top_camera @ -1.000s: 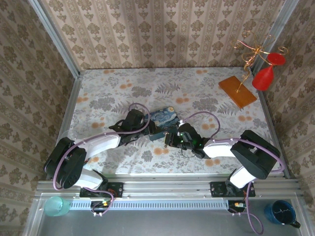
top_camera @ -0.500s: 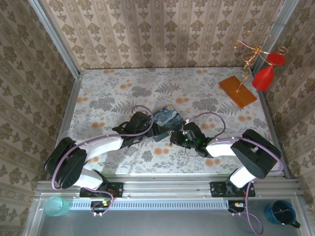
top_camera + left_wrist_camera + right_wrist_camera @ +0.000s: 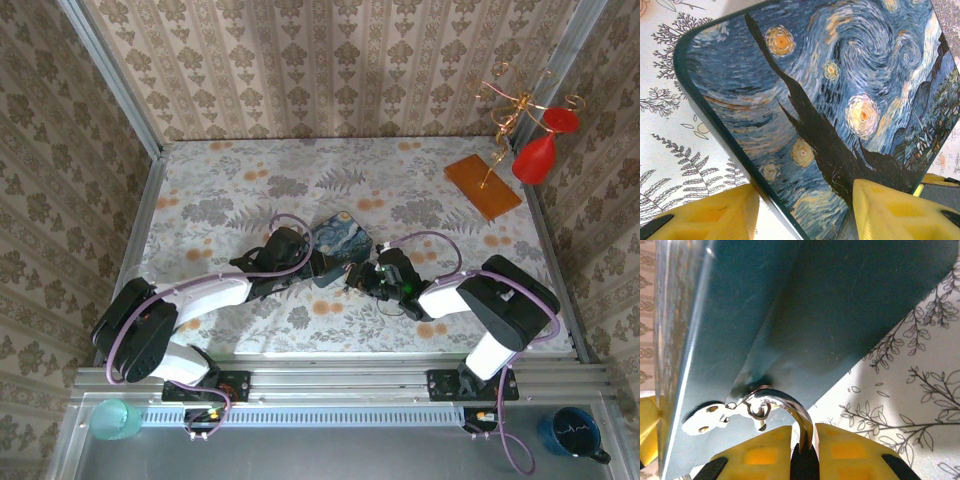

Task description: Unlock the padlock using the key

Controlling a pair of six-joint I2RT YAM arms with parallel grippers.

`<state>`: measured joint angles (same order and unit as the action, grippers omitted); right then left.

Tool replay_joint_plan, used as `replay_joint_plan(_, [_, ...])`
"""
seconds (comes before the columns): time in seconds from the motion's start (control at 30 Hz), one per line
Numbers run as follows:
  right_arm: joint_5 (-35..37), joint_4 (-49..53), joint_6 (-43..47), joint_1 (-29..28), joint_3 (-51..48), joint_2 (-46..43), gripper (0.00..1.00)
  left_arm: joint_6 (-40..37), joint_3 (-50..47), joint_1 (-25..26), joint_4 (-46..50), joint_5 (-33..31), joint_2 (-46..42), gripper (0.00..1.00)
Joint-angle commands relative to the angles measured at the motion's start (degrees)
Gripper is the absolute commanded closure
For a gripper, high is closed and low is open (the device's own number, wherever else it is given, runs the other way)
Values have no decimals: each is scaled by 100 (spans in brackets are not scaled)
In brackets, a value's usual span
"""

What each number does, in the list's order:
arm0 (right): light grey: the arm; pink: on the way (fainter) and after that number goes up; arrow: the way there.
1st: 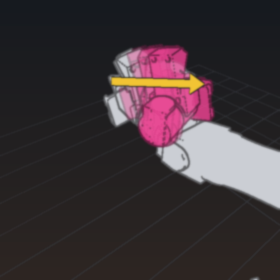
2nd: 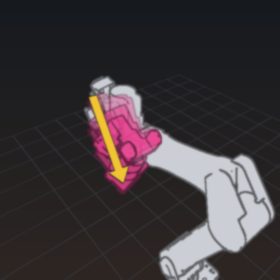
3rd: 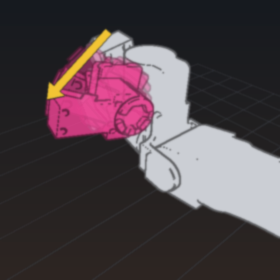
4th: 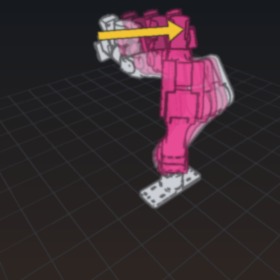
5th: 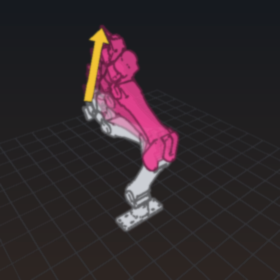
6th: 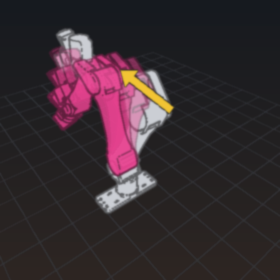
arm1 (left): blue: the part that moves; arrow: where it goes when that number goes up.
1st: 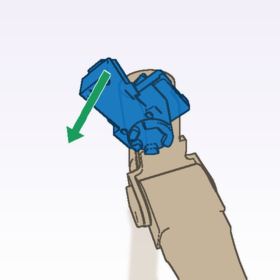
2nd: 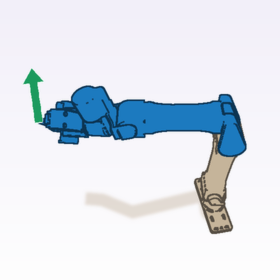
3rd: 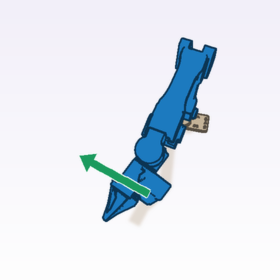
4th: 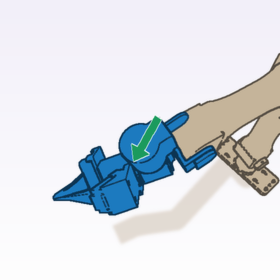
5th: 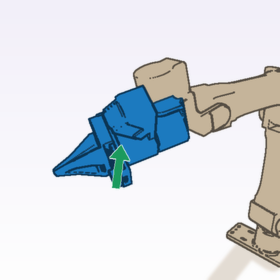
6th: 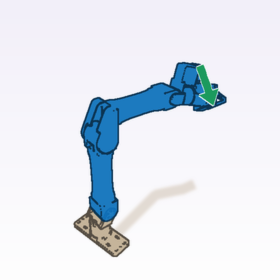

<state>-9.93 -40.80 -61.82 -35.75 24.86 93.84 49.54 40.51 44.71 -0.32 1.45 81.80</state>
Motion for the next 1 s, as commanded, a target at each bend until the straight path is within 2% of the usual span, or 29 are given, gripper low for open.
replay_joint_plan(0.0, [27, -555, -246, 102, -16, 29, 100, -5, -78, 64, 564, -22, 207, 49])
replay_joint_plan(0.47, [17, -957, -555, 144, -61, 369, 100, 18, -93, 64, 462, 22, 285, 49])
replay_joint_plan(0.97, [99, 162, 72, 461, -315, -500, 100, -83, 11, 55, 628, -48, 255, 48])
